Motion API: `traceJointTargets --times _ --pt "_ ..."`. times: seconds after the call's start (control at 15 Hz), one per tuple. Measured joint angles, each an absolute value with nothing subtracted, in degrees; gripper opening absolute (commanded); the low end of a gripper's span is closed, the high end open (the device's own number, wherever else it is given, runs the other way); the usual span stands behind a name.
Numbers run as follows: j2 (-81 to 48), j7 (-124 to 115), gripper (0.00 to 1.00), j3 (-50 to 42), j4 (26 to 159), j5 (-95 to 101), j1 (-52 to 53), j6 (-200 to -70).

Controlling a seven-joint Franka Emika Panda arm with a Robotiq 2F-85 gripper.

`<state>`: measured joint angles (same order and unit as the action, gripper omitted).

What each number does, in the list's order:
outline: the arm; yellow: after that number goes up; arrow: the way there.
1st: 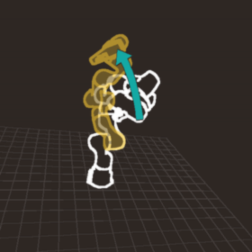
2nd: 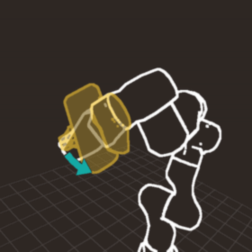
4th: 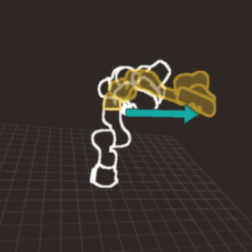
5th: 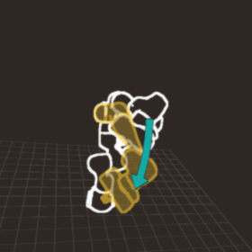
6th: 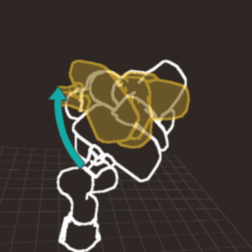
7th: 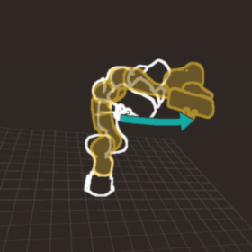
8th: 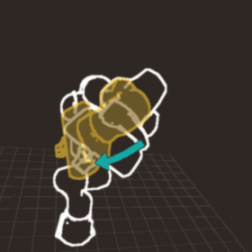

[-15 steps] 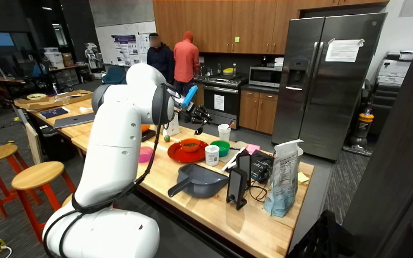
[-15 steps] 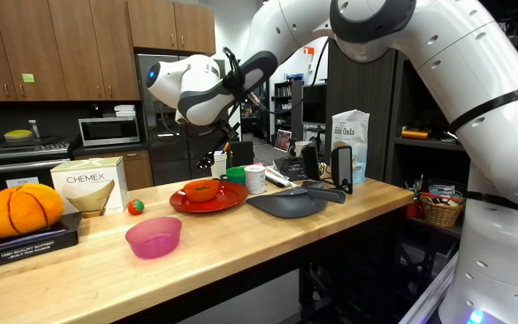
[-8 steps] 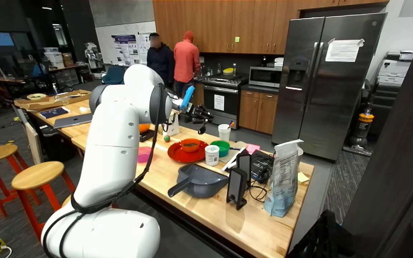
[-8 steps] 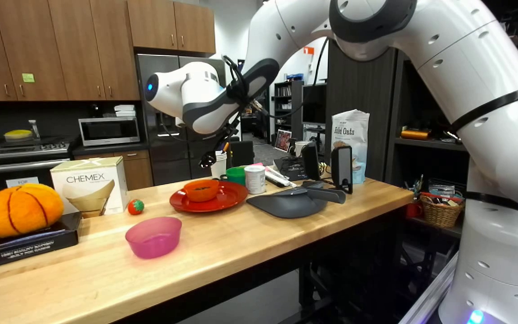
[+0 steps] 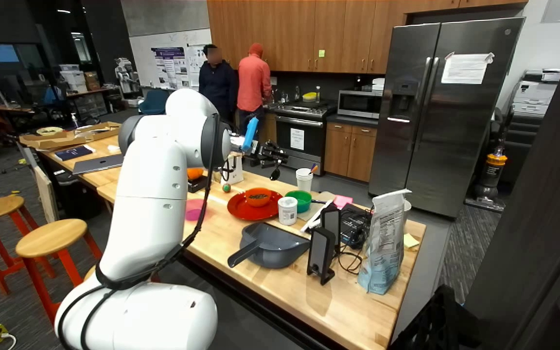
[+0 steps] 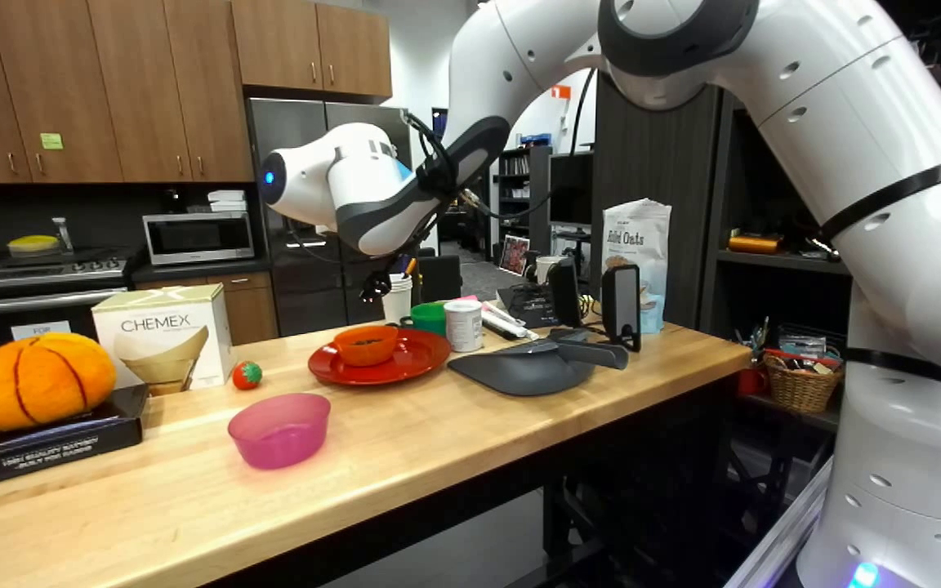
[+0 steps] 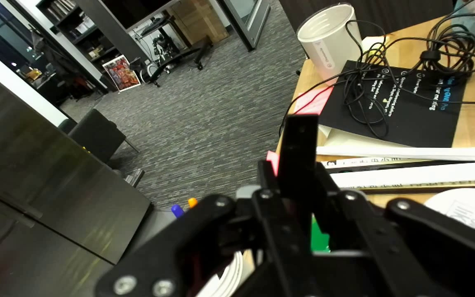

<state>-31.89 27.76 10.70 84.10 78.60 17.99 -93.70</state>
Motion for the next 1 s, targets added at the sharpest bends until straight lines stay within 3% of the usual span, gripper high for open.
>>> traceJointTargets --times 0.27,1.0 --pt "-31.74 27.42 0.06 10.88 83.96 76.49 17.98 -92.77" --pt "-31.16 27.42 0.06 11.45 75.53 46.00 15.90 -84.00"
